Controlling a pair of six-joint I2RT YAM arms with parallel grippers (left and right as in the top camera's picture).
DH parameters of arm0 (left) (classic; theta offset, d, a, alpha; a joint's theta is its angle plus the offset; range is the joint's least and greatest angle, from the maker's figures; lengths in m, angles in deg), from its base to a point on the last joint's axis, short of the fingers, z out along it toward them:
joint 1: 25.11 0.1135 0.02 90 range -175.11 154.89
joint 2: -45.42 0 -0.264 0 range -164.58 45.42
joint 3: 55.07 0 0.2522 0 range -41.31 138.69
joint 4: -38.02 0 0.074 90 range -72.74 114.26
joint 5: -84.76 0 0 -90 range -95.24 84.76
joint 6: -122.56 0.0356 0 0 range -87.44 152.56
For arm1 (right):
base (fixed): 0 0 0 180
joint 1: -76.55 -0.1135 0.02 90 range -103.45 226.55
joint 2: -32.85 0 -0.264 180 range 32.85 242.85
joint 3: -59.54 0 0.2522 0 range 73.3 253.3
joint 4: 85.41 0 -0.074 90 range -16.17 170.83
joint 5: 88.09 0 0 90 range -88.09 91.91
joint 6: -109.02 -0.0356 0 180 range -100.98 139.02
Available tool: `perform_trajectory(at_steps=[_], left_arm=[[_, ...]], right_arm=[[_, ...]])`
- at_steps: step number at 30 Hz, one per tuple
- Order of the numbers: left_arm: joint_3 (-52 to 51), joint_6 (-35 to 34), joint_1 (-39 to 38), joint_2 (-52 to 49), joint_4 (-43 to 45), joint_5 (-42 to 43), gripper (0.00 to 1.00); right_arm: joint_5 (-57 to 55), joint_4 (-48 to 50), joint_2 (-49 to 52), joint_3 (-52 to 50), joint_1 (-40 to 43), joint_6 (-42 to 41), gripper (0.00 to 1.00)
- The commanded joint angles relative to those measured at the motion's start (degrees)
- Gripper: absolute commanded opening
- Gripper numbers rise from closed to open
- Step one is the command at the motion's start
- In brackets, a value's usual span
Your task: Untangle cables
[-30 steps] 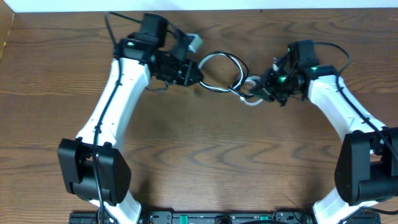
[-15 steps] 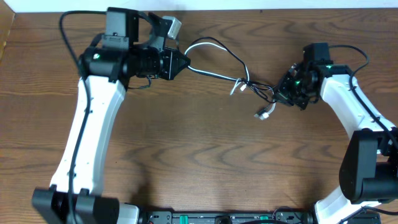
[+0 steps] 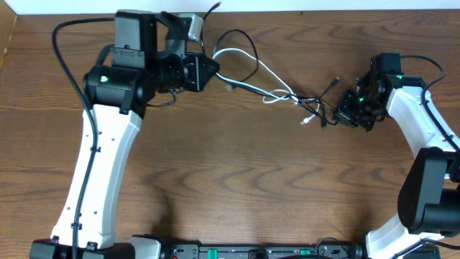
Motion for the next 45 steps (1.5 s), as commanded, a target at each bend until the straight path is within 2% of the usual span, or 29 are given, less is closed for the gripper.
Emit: perform_trajectory(at_steps=[1,4,11,14,17,20,25,26,27,31,35,38,39,40,45], left_arm=[[0.4,-1.6,-1.2,-2.4,-0.7,-1.2,0.08],[0.4,-1.6,-2.0,-5.3,-3.0,-3.1,0.07],[0.4,-3.3,-2.2,-13.7,-9.9,-16.6,0.07],[0.4,-3.6,-2.3,-16.1,-11.1,-23.7,0.07],[0.4,-7.3,-2.3,-17.6,-12.2,-33.3,0.09],[0.4,-7.8,-2.3,-17.8,-12.7,-35.6,0.22],[0.4,-6.6,-2.9,-17.8,-12.6,-28.4,0.47],[0.4,-5.4,-3.1,-17.8,-12.6,-26.6,0.49],[0.4,-3.9,-3.5,-17.8,-12.4,-24.1,0.5],[0.4,0.2,-5.5,-17.8,-11.2,-15.3,0.53],[0.4,0.5,-8.1,-17.9,-9.2,-11.4,0.58],[0.4,1.2,-10.1,-17.9,-8.2,-8.8,0.61],[0.4,2.4,-10.8,-17.9,-8.0,-7.5,0.62],[0.4,3.6,-11.6,-17.9,-7.8,-6.2,0.62],[0.4,4.1,-13.9,-18.5,-7.4,-5.3,0.62]], right_arm=[[-1.1,-0.7,0.7,0.1,0.8,3.8,0.01],[0.4,-1.7,0.7,0.1,0.8,5.6,0.01],[0.1,-2.6,0.7,0.1,0.8,6.2,0.01],[0.2,-3.0,0.7,0.1,0.8,6.2,0.01],[0.2,-3.4,0.7,0.1,0.8,6.3,0.01],[0.2,-3.8,0.7,0.1,0.8,6.7,0.01],[0.4,-4.1,0.7,0.1,0.8,7.7,0.02],[0.4,-4.1,0.7,0.1,0.8,7.8,0.04],[0.6,-4.1,0.7,0.1,0.8,8.2,0.07],[3.5,-4.3,0.7,0.1,0.8,10.5,0.3],[9.0,-4.4,-0.6,0.9,0.8,13.6,0.39],[9.2,-5.0,-3.9,2.2,0.8,14.9,0.47],[9.2,-5.1,-5.6,2.5,0.8,15.3,0.52],[9.1,-5.1,-7.8,2.8,0.9,15.6,0.63],[6.3,-4.9,-16.0,2.8,1.6,15.6,0.86]])
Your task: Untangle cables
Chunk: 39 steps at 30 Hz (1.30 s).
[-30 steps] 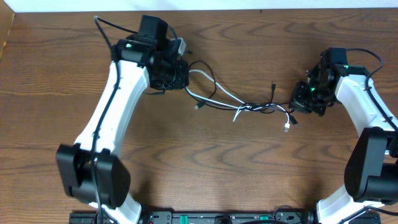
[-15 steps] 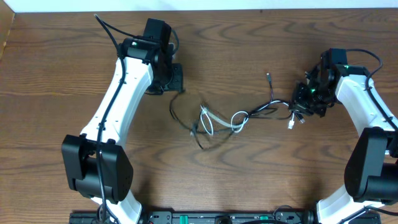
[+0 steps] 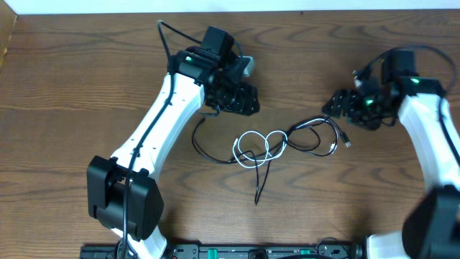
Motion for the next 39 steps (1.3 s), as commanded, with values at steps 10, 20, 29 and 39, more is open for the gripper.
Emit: perform_trajectory(at_steps=[10,20,29,39], left_arm=[[0.4,-0.7,-6.1,-9.1,0.0,5.7,0.61],[0.4,-3.7,-13.2,-16.6,0.7,7.3,0.53],[0.4,-20.5,-14.6,-16.8,5.9,4.0,0.49],[-0.4,-38.0,-21.7,-16.8,8.6,-14.1,0.5]], right_arm=[[-3.3,-2.0,-13.4,1.9,4.9,-1.3,0.93],[-3.7,-3.1,-13.2,1.7,5.1,-1.3,0.93],[-3.7,-3.6,-13.2,1.7,5.1,-1.3,0.93],[-4.1,-4.6,-13.2,1.6,5.1,-0.8,0.93]])
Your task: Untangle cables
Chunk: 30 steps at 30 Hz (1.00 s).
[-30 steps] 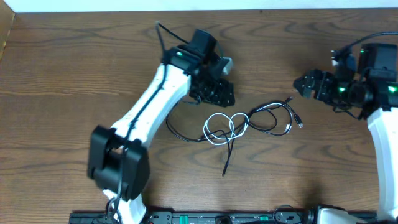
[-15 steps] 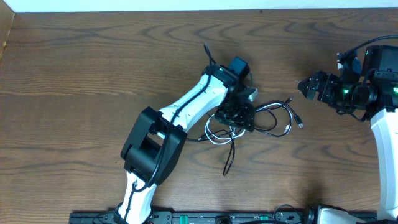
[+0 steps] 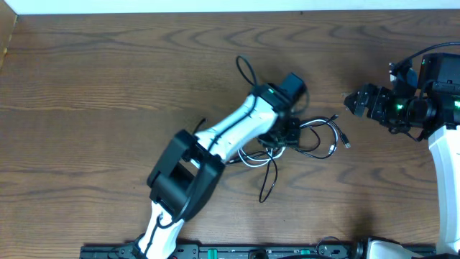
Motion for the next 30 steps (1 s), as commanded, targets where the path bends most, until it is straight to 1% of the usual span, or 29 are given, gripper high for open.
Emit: perform_trajectory(at_steps=[1,6,15,18,21,22,24,25,30], left_arm=[[-0.4,-6.6,-2.1,-0.4,1.2,-5.8,0.5],[-0.4,-7.9,-3.2,-0.7,2.8,-8.4,0.49],[-0.4,-8.1,-3.2,-4.5,2.8,-8.5,0.48],[-0.4,-8.1,-3.1,-5.7,3.1,-10.1,0.48],[-0.4,-8.1,-2.9,-5.9,3.1,-13.4,0.4],[-0.4,-8.1,-2.7,-5.8,3.1,-14.7,0.35],[-0.3,-7.5,-2.2,-5.5,3.1,-16.3,0.2],[-0.3,-6.7,-1.9,-5.4,3.2,-16.6,0.08],[0.1,-0.7,0.6,-3.4,3.1,-16.5,0.07]], right_arm=[[-0.5,-0.5,-0.1,0.0,0.3,0.0,0.93],[-0.5,-0.5,-0.1,0.0,0.3,0.0,0.93],[-0.5,-0.7,-0.1,0.0,0.3,0.0,0.93],[-0.5,-0.7,-0.1,0.0,0.3,0.0,0.93],[-0.5,-0.7,-0.1,0.0,0.3,0.2,0.93],[-0.5,-0.8,-0.1,0.0,0.3,0.2,0.93],[-0.5,-0.8,-0.1,0.0,0.3,0.2,0.93],[-0.5,-0.8,-0.1,0.0,0.3,0.2,0.94],[-0.5,-0.7,-0.1,0.0,0.0,0.2,0.95]])
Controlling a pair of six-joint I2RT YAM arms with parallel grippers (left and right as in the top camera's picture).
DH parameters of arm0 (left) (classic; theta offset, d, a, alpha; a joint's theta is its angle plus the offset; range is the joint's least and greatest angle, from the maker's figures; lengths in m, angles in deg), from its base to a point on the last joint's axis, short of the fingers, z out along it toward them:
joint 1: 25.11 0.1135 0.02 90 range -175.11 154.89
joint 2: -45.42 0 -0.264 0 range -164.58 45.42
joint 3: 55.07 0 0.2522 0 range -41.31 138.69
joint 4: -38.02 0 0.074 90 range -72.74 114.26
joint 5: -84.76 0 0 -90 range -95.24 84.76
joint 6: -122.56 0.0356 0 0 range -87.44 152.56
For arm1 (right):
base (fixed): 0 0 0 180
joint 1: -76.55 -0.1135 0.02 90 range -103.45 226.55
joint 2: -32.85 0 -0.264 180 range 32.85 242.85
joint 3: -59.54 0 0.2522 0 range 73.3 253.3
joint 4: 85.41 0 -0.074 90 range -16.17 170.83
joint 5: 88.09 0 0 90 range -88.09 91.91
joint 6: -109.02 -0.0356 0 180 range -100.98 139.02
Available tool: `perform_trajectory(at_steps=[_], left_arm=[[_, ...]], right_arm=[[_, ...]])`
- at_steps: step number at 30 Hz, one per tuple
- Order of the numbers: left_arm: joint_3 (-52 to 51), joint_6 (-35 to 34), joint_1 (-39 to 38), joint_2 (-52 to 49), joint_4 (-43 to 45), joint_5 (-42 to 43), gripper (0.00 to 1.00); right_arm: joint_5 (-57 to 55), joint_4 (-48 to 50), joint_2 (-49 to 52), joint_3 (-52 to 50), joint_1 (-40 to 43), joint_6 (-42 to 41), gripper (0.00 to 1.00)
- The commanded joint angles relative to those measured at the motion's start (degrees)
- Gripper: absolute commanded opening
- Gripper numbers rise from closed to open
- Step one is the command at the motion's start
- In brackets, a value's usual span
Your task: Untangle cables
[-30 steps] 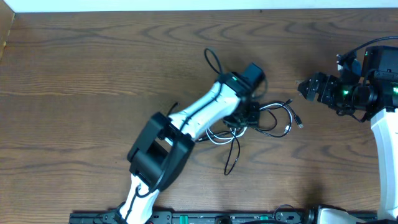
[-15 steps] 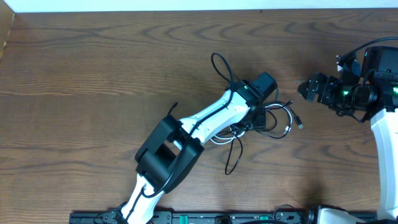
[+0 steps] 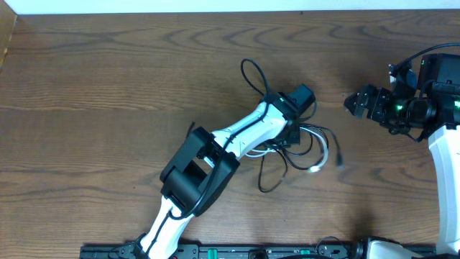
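Note:
A tangle of black and white cables (image 3: 310,147) lies at the table's middle right. One black loop (image 3: 272,180) trails toward the front, and a white plug end (image 3: 316,169) lies beside it. My left gripper (image 3: 293,134) is down on the left part of the tangle, its fingers hidden beneath the wrist. My right gripper (image 3: 352,102) hovers to the right of the cables, apart from them, with nothing between its fingers.
The left arm (image 3: 215,155) stretches diagonally from the front edge to the tangle. A black arm cable loop (image 3: 251,72) sticks up behind its wrist. Brown wooden table (image 3: 108,108) all around.
The left gripper has shifted slightly right on the tangle. The white loops left of it have been drawn in under the arm, and a white end now lies at the front right. The right arm is unmoved.
The cables were first stretched between both grippers at the back of the table. Then they lay in loose loops mid-table, both grippers apart from them. The left gripper then came down on the tangle while the right drew back right, and now the loops are rearranged.

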Motion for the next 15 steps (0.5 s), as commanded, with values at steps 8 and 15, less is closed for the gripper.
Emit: perform_trajectory(at_steps=[8,15], left_arm=[[0.3,18.3,5.0,14.0,0.0,-3.2,0.07],[0.3,23.4,5.0,24.3,0.0,-3.0,0.07]], right_arm=[[2.0,0.6,-0.1,0.0,-0.2,0.7,0.93],[8.8,5.0,-0.1,0.0,-3.9,4.3,0.9]])
